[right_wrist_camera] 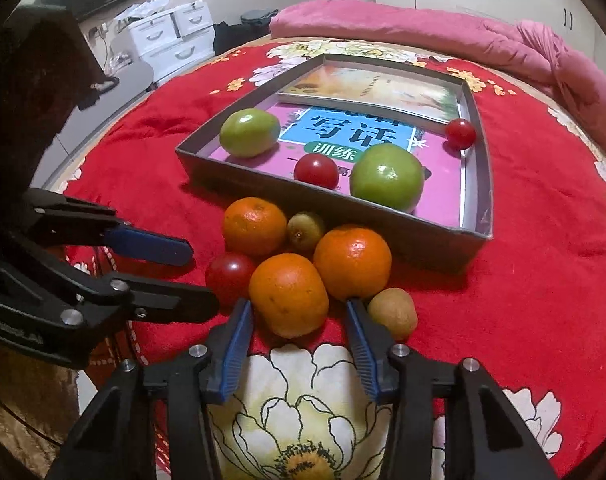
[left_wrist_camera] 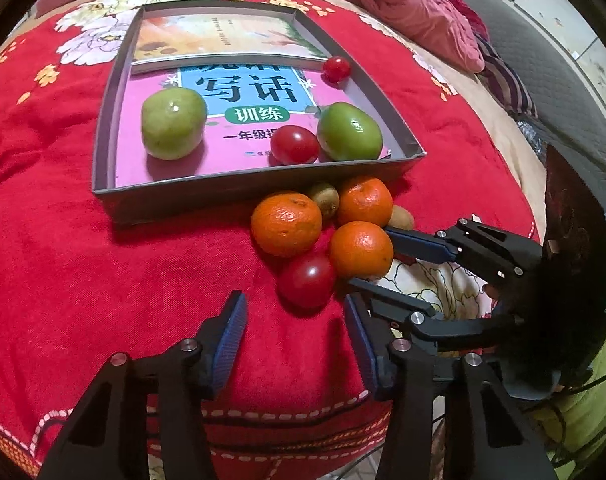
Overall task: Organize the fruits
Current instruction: 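Lower both tools over the oranges and cherry tomato beside the tray, then grasp an orange with the right tool while the left tool grasps a cherry tomato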
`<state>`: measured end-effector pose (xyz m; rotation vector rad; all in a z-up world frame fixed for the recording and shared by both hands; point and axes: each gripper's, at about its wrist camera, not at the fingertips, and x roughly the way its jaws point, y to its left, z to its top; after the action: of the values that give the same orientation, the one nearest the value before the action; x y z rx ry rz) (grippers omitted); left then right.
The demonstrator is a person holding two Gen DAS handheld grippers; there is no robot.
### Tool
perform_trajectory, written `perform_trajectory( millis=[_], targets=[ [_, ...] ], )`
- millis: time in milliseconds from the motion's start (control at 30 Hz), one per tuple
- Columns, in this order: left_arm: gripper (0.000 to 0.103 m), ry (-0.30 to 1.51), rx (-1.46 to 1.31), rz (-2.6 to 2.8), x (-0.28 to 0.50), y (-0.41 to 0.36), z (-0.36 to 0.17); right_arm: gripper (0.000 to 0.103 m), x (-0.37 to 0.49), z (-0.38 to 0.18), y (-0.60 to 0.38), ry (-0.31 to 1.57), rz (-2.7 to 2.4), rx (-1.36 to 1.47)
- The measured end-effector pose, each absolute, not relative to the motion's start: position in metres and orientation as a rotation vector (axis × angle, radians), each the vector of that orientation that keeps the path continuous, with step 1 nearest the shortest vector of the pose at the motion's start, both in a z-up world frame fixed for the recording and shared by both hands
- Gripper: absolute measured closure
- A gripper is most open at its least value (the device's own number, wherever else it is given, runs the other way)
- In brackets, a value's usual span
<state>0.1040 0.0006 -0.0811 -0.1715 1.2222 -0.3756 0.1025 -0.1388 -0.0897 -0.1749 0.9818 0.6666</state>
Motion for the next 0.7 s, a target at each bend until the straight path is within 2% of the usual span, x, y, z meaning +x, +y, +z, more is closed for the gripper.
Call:
perform_trajectory(
  millis=[33,67,700],
  targets=[
    [0.055,1.225,-0.174,-0.377,0.106,0.0,-0.082,0.059,0.102,-0.09,-0.139,0.981,0.667,-0.175],
    [0.055,1.23,-0.176,-0.381,0.107,-0.001,-0.084,0.066,0.102,-0.089,-0.139,0.982,0.675,-0.174],
    [0.07,1.246,-0.166,-0.407,0.123,-0.019,-0.096,0.065,0.096,-0.089,-0.153,1.009,0.645,-0.17]
  ],
)
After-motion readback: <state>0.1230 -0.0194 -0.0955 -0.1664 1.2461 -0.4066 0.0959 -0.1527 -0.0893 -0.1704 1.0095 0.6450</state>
